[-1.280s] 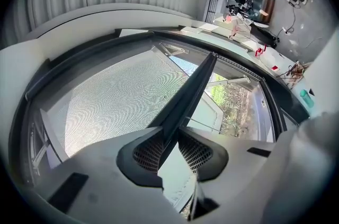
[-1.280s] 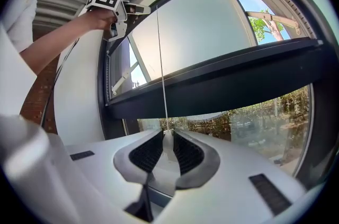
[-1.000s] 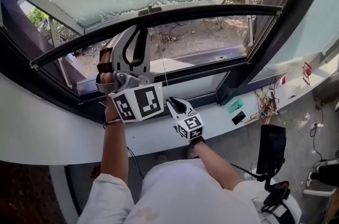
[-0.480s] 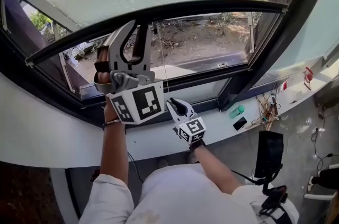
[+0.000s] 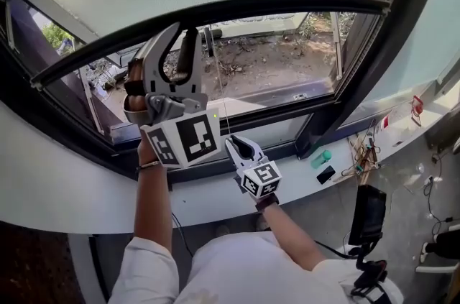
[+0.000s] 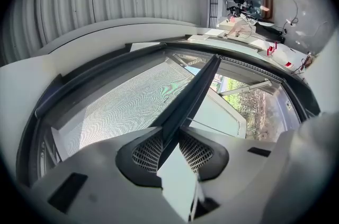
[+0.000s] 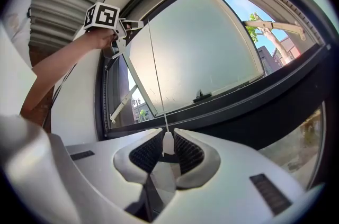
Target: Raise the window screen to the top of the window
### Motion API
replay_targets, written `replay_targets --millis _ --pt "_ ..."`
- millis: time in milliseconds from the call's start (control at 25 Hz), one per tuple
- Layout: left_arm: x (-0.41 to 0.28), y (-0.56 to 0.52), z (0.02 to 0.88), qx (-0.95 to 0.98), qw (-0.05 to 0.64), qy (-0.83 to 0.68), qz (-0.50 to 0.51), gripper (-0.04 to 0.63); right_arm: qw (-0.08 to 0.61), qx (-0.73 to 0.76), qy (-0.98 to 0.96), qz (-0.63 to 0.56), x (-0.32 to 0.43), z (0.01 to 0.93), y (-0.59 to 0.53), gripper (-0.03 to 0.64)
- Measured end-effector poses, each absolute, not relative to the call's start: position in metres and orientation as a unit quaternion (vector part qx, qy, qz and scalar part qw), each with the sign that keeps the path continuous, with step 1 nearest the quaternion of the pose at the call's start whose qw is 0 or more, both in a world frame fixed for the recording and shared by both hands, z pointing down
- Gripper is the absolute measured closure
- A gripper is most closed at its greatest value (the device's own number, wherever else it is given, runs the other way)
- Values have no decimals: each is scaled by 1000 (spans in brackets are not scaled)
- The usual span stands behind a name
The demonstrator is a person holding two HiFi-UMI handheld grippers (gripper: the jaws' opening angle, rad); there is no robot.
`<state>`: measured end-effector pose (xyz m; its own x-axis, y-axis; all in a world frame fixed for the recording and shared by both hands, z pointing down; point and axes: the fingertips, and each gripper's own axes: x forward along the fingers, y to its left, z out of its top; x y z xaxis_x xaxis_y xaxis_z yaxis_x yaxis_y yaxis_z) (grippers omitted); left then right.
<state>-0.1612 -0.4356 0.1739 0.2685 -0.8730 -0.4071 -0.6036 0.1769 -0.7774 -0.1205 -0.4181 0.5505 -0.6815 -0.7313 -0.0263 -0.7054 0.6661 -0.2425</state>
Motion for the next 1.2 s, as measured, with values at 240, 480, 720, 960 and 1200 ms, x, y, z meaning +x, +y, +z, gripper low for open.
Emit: replay_targets --millis 240,480,720,960,1200 --pt "-160 -436 153 -618 504 589 -132 526 85 -394 909 -110 -116 529 -420 558" --pt "-160 -442 136 -616 505 593 -119 525 94 -394 909 -104 -114 511 -421 558" --pt "-163 -445 120 -605 513 599 -110 523 138 -378 904 -142 -119 494 -418 558" --pt "-161 -447 104 -601 516 601 -104 523 202 -361 880 -232 -110 474 -419 558" --pt "-164 -445 84 -593 524 604 -96 523 195 -362 888 -204 -112 449 -416 558"
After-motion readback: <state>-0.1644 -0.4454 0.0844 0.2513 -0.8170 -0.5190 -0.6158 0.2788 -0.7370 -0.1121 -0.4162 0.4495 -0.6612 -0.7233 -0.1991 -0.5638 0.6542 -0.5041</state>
